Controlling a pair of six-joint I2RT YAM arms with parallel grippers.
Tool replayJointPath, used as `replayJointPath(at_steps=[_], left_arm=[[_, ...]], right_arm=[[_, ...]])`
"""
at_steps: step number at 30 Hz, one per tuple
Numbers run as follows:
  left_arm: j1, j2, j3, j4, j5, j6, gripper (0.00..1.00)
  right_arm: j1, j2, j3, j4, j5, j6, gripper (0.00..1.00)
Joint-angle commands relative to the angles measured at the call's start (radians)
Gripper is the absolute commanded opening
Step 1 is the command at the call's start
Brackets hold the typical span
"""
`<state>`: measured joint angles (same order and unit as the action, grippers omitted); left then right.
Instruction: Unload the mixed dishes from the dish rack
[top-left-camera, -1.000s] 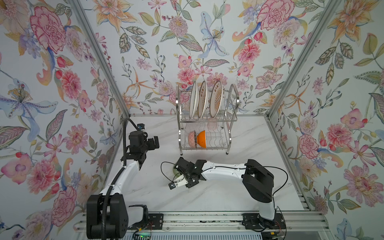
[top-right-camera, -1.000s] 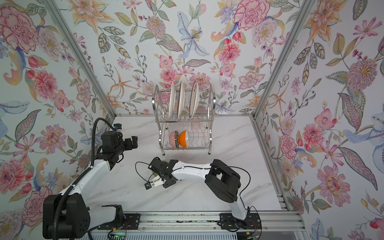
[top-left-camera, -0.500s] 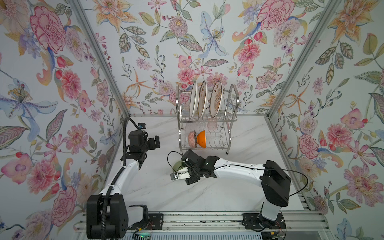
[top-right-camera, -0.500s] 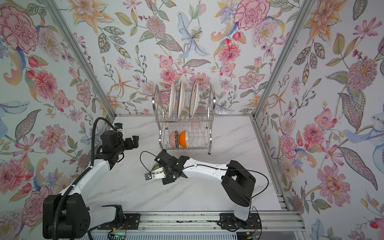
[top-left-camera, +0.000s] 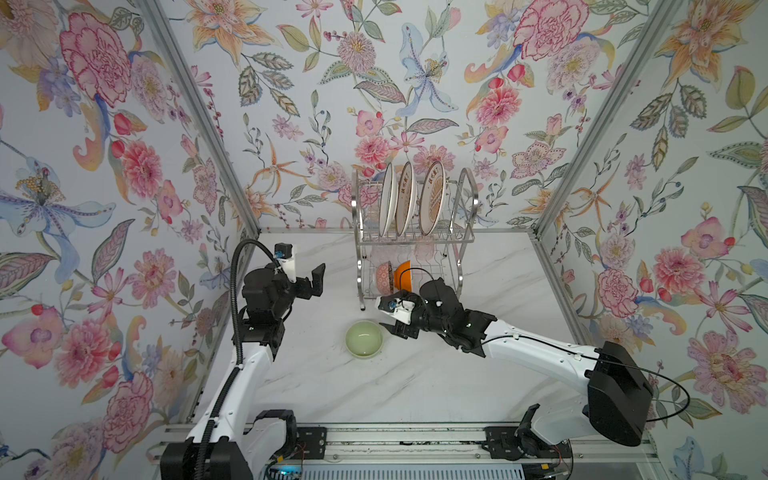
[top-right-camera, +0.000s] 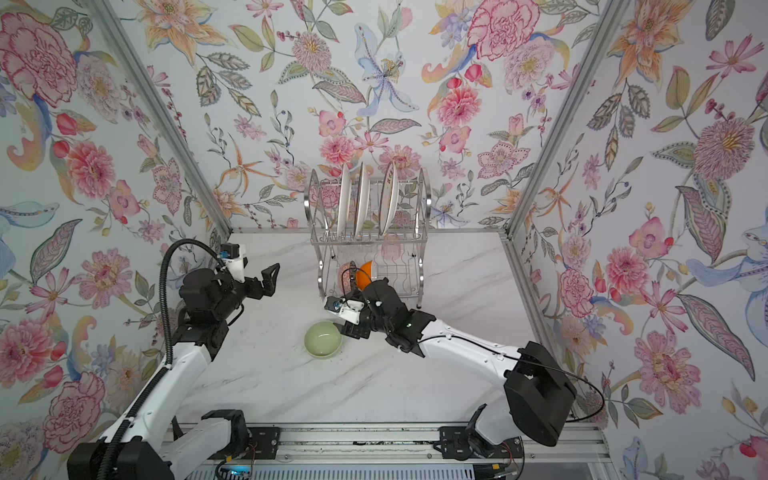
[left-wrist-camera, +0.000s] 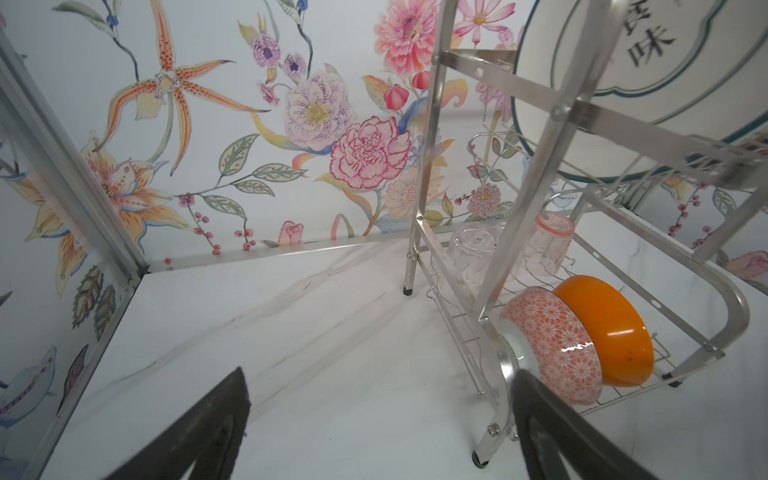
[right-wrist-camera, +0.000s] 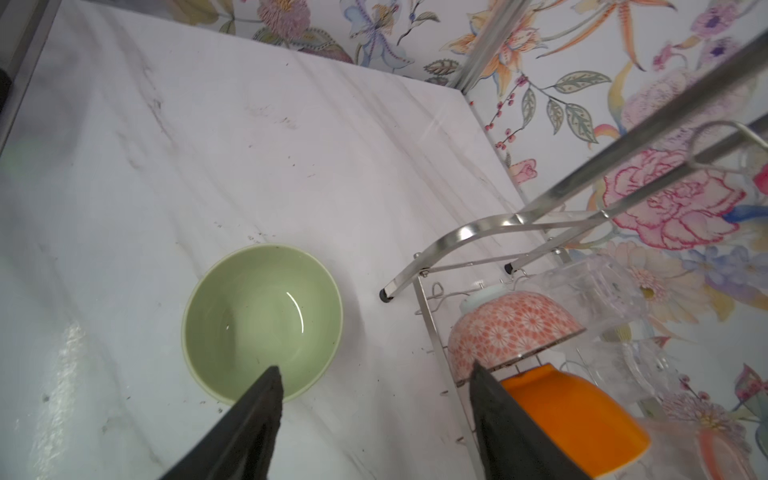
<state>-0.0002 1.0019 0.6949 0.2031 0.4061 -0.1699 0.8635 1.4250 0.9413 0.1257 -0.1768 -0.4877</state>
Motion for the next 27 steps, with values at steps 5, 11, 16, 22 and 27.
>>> replayJointPath(at_steps=[5,11,16,22,27], left_arm=[[-0.014,-0.142,-0.096,0.093,0.128,0.135,0.99],[-0.039,-0.172,-0.157,0.111,0.155,0.114,0.99],[-0.111,-0.141,-0.166,0.08,0.132,0.138,0.99],[-0.212,-0.078,-0.161,0.08,0.096,0.163,0.99],[-0.232,-0.048,-0.184,0.158,0.115,0.129,0.99]], right_arm=[[-0.199,-0.063,-0.139,0.264,-0.136,0.4,0.7],[-0.329,0.012,-0.177,0.396,-0.241,0.585,0.69],[-0.381,0.1,-0.169,0.502,-0.319,0.7,0.69],[-0.389,0.208,-0.114,0.53,-0.371,0.751,0.68],[-0.393,0.286,-0.079,0.57,-0.394,0.804,0.67]])
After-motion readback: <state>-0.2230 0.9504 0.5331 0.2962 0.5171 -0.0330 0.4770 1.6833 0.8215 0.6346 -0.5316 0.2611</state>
